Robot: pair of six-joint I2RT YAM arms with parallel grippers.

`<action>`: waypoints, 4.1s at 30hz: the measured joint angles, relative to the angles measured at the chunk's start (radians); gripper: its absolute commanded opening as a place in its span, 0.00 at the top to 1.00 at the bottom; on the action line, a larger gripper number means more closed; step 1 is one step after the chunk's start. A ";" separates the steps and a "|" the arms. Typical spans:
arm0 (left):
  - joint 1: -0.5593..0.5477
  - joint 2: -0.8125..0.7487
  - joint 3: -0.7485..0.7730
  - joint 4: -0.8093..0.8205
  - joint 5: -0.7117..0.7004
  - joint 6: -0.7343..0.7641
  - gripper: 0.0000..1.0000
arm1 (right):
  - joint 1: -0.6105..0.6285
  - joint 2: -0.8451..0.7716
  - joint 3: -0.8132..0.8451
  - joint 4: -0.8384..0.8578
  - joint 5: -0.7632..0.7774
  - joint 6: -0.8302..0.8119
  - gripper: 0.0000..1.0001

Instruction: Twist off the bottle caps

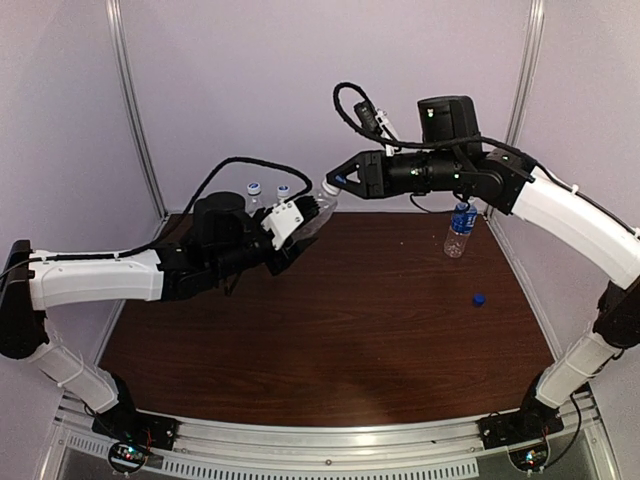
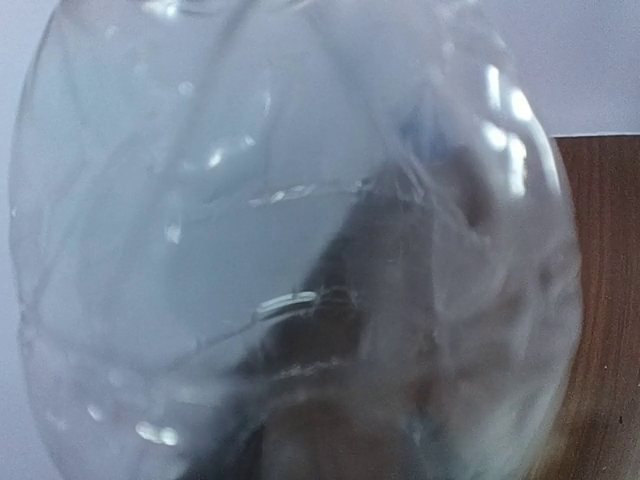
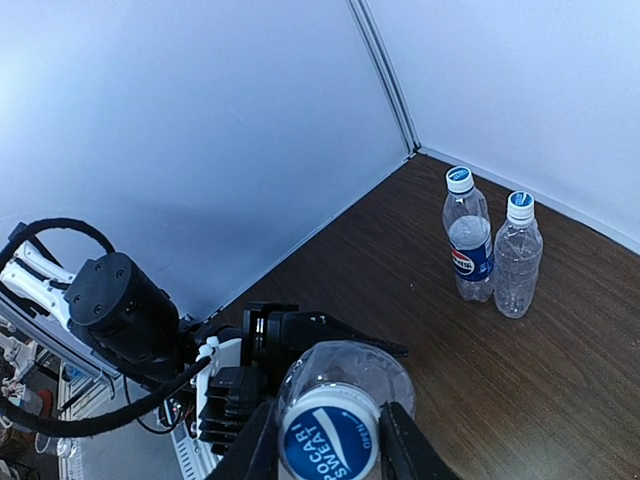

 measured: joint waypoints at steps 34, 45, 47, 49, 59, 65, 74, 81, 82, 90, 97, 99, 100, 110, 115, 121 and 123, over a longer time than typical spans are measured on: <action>-0.003 -0.010 0.002 -0.100 0.242 0.066 0.56 | -0.003 -0.072 -0.031 -0.208 -0.186 -0.580 1.00; -0.019 0.012 0.058 -0.311 0.550 0.166 0.56 | 0.073 -0.170 -0.094 -0.414 -0.180 -1.154 1.00; -0.021 0.023 0.072 -0.332 0.563 0.177 0.56 | 0.076 -0.178 -0.101 -0.428 -0.169 -1.207 1.00; -0.021 0.028 0.079 -0.340 0.575 0.186 0.56 | 0.079 -0.187 -0.109 -0.433 -0.162 -1.248 1.00; -0.023 0.037 0.085 -0.354 0.607 0.179 0.59 | 0.089 -0.226 -0.171 -0.390 -0.154 -1.276 0.00; -0.001 0.027 0.072 -0.320 0.546 0.129 0.58 | 0.088 -0.265 -0.200 -0.277 -0.118 -1.058 0.00; -0.001 -0.021 -0.017 -0.027 0.166 0.046 0.58 | 0.024 -0.204 -0.158 0.066 0.019 -0.238 0.19; -0.001 -0.008 -0.019 0.058 0.003 0.025 0.58 | 0.016 -0.130 -0.159 0.151 0.059 0.032 0.20; -0.001 -0.004 -0.019 0.060 -0.008 0.023 0.58 | 0.016 -0.127 -0.159 0.157 0.063 0.045 0.21; -0.001 0.007 -0.018 0.061 -0.038 0.016 0.58 | 0.019 -0.092 -0.155 0.180 0.066 0.081 0.26; -0.001 0.008 -0.018 0.061 -0.040 0.016 0.58 | 0.022 -0.050 -0.140 0.177 0.065 0.073 0.62; -0.001 0.008 -0.018 0.061 -0.040 0.016 0.58 | 0.022 -0.048 -0.140 0.180 0.063 0.068 0.74; -0.001 0.008 -0.018 0.060 -0.040 0.016 0.58 | 0.022 -0.048 -0.140 0.181 0.060 0.068 0.79; 0.002 0.003 0.009 -0.005 0.085 0.032 0.58 | 0.007 -0.047 -0.059 0.019 -0.066 -0.246 1.00; -0.006 -0.012 0.026 -0.109 0.340 0.100 0.59 | 0.038 -0.146 -0.079 -0.203 -0.169 -0.659 1.00; -0.025 0.000 0.078 -0.292 0.529 0.167 0.60 | 0.085 -0.198 -0.095 -0.373 -0.185 -0.994 1.00; -0.025 0.013 0.095 -0.342 0.554 0.182 0.61 | 0.090 -0.198 -0.095 -0.410 -0.176 -1.056 1.00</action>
